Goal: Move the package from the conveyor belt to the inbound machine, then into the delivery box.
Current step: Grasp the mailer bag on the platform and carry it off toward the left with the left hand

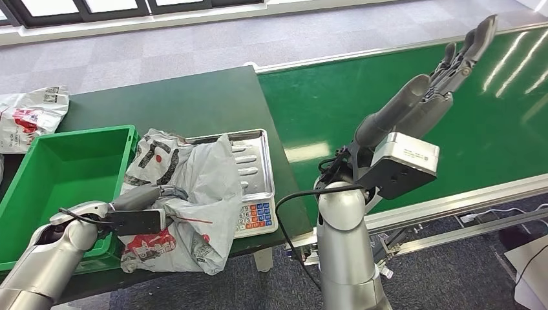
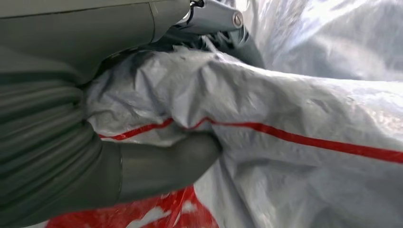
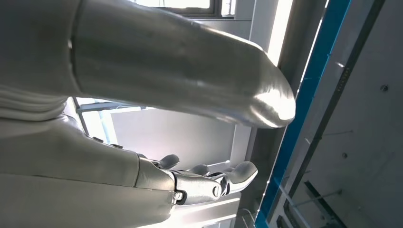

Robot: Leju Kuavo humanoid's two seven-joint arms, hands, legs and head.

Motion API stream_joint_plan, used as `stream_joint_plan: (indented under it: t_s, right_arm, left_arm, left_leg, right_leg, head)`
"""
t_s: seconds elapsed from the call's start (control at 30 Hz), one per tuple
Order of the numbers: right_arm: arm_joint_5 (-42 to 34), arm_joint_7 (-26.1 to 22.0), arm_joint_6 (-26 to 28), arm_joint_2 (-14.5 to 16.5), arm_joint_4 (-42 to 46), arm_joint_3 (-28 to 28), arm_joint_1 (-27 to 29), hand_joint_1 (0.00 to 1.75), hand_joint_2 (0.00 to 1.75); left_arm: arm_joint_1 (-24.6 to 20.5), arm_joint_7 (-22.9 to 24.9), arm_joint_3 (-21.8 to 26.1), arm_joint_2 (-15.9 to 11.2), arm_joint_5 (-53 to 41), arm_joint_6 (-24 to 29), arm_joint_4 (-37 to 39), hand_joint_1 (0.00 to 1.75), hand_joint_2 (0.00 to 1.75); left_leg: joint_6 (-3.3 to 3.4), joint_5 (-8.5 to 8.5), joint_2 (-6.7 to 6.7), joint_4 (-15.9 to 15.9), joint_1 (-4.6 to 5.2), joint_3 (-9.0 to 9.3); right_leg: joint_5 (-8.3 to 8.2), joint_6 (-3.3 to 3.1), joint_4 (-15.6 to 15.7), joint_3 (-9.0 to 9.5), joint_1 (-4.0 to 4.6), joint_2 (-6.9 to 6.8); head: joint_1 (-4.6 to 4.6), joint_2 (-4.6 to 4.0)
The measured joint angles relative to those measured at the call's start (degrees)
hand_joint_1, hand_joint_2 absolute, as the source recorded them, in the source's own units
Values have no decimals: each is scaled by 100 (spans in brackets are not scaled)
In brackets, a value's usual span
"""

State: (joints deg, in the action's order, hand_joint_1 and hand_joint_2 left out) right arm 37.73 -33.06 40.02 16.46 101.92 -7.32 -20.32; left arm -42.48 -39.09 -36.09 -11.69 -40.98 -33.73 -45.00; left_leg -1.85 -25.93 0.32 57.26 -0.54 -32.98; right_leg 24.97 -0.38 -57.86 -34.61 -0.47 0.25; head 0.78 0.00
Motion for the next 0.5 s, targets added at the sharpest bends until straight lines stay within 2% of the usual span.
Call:
stream_joint_plan:
  t_s: [0.33, 0.5]
  right_arm:
    - [254, 239, -3, 2, -30, -54, -5, 0, 0]
    - [344, 328, -9, 1, -139, -84, -10, 0, 0]
  left_arm:
    - [262, 311, -2, -181, 471, -59, -574, 175, 175]
    - [424, 238, 5, -300, 801, -154, -865, 175, 175]
  left_leg:
    - [0, -1, -1, 0, 0, -3]
    - [0, 0, -4, -1, -1, -5]
  right_leg:
    - [1, 0, 0, -1, -1, 0]
    - [2, -1, 0, -1, 0, -2]
  head:
    - [1, 0]
    - [0, 0]
